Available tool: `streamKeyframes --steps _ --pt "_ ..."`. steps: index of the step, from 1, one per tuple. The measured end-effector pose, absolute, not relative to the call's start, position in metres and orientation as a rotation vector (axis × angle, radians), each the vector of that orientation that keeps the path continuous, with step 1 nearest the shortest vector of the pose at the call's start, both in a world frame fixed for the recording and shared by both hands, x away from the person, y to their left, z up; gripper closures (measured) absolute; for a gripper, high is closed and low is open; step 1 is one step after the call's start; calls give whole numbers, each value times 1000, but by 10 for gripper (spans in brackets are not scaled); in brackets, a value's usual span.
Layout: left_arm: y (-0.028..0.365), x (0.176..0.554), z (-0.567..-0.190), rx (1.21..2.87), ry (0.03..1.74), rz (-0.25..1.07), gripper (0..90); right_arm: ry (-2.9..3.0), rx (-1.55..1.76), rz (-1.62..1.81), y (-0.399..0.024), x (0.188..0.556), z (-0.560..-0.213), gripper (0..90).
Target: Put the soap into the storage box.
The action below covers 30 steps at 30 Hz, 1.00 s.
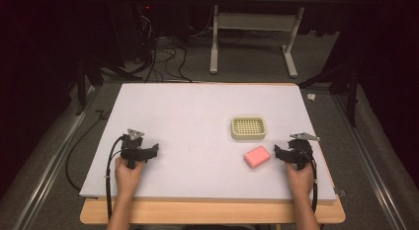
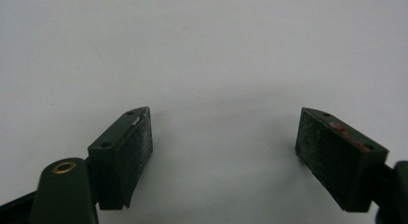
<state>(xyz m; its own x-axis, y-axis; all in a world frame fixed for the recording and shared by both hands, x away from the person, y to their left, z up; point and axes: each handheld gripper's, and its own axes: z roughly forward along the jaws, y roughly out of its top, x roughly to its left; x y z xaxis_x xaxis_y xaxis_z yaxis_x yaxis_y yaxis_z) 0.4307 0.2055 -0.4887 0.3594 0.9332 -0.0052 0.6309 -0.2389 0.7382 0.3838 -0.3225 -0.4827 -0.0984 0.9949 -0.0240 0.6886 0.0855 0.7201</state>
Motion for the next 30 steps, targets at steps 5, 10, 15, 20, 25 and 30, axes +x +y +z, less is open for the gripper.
streamKeyframes --steps 5,10,15,20,25,30 --pt "205 431 -489 1964 1354 596 211 1844 1658 762 -323 384 -483 233" --pt "205 431 -489 1964 1355 597 209 1844 1656 760 -322 384 -483 234" --pt "205 431 -489 1963 1363 593 198 1845 1651 757 -322 383 -483 236" --pt "206 431 -489 1963 1365 593 196 1848 1658 762 -322 384 -482 233" --pt "205 431 -489 1964 1364 594 196 1851 1658 756 -322 384 -482 229" --pt "206 431 -489 1963 1365 593 196 1852 1659 758 -323 385 -482 227"
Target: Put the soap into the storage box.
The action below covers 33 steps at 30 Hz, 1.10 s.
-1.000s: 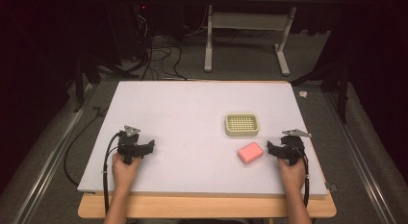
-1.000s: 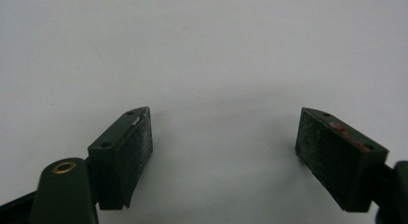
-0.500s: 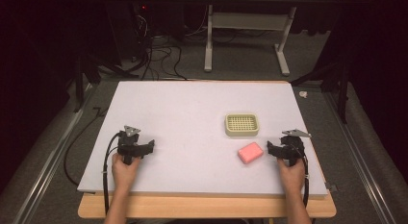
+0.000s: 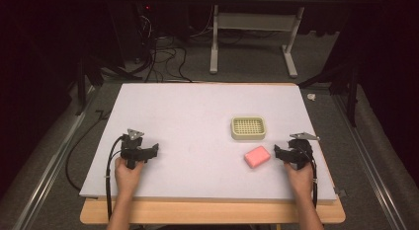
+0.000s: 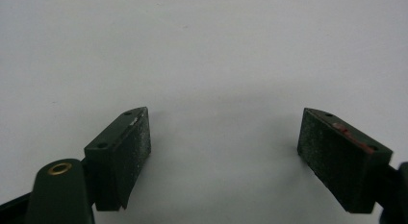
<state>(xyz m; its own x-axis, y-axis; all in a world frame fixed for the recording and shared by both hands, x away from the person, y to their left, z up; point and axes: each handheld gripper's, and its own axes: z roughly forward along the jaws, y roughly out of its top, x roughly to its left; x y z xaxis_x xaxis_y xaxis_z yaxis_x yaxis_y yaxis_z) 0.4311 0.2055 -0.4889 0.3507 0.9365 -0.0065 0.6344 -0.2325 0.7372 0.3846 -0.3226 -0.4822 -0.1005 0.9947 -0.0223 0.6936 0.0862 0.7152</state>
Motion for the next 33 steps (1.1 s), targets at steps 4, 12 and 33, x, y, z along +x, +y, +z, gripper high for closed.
streamKeyframes --steps 4,12,33 --pt "206 431 -489 1962 1366 592 195 1853 1662 758 -323 385 -482 218" --pt "206 431 -489 1962 1367 588 194 1855 1665 761 -323 385 -482 214" --pt "205 432 -489 1960 1369 588 192 1826 1651 880 -332 359 -468 226"
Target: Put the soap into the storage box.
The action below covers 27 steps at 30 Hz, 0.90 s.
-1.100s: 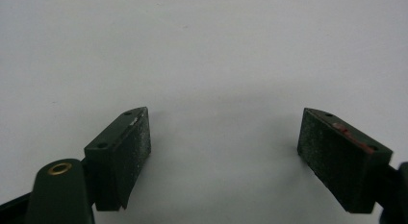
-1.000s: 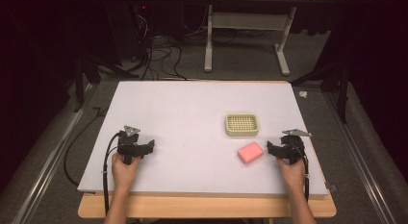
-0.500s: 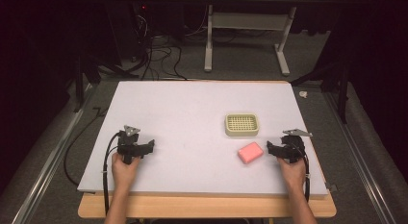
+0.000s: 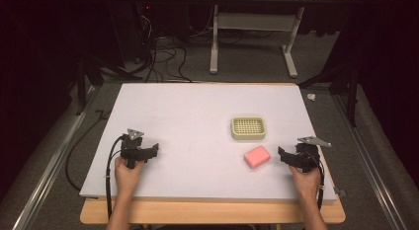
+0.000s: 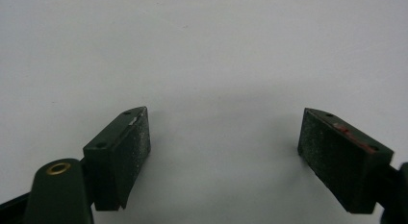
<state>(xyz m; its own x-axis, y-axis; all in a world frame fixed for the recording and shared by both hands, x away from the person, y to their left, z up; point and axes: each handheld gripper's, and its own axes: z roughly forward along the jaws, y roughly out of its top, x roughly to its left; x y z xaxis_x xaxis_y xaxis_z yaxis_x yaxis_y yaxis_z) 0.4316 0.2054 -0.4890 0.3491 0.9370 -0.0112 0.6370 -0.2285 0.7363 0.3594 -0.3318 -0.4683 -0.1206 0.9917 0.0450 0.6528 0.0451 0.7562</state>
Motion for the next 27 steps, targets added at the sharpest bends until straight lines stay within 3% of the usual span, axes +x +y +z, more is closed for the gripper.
streamKeyframes --steps 15,27 --pt "206 432 -489 1966 1357 586 201 1844 1534 1018 -325 336 -453 215" --pt "206 432 -489 1965 1358 586 199 1923 1444 1031 -300 328 -450 155"
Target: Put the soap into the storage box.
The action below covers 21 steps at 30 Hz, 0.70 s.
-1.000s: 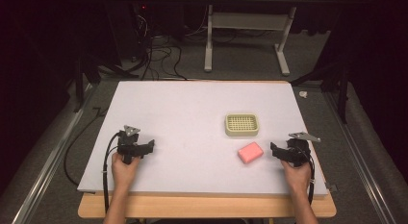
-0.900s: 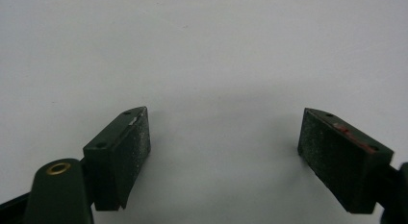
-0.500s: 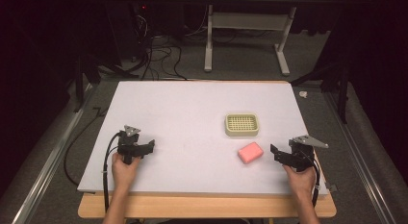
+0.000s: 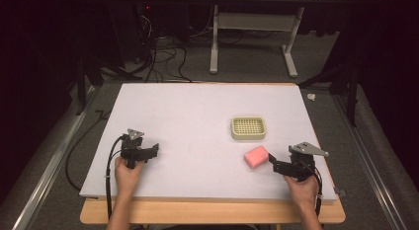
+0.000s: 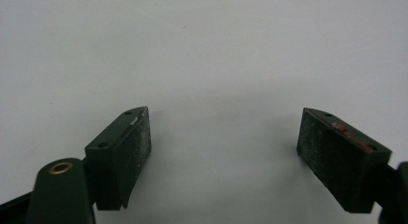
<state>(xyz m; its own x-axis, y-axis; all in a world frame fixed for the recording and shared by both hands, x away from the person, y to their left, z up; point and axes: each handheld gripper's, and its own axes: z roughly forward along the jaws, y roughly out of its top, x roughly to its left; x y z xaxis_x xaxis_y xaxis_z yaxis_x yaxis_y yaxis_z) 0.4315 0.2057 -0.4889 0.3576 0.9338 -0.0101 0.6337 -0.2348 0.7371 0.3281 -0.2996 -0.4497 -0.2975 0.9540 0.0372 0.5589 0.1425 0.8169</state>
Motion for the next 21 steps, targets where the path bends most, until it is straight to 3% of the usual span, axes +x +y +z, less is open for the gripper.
streamKeyframes --steps 21 --pt "206 432 -489 1967 1358 583 199 2039 1327 1066 -263 331 -449 120"
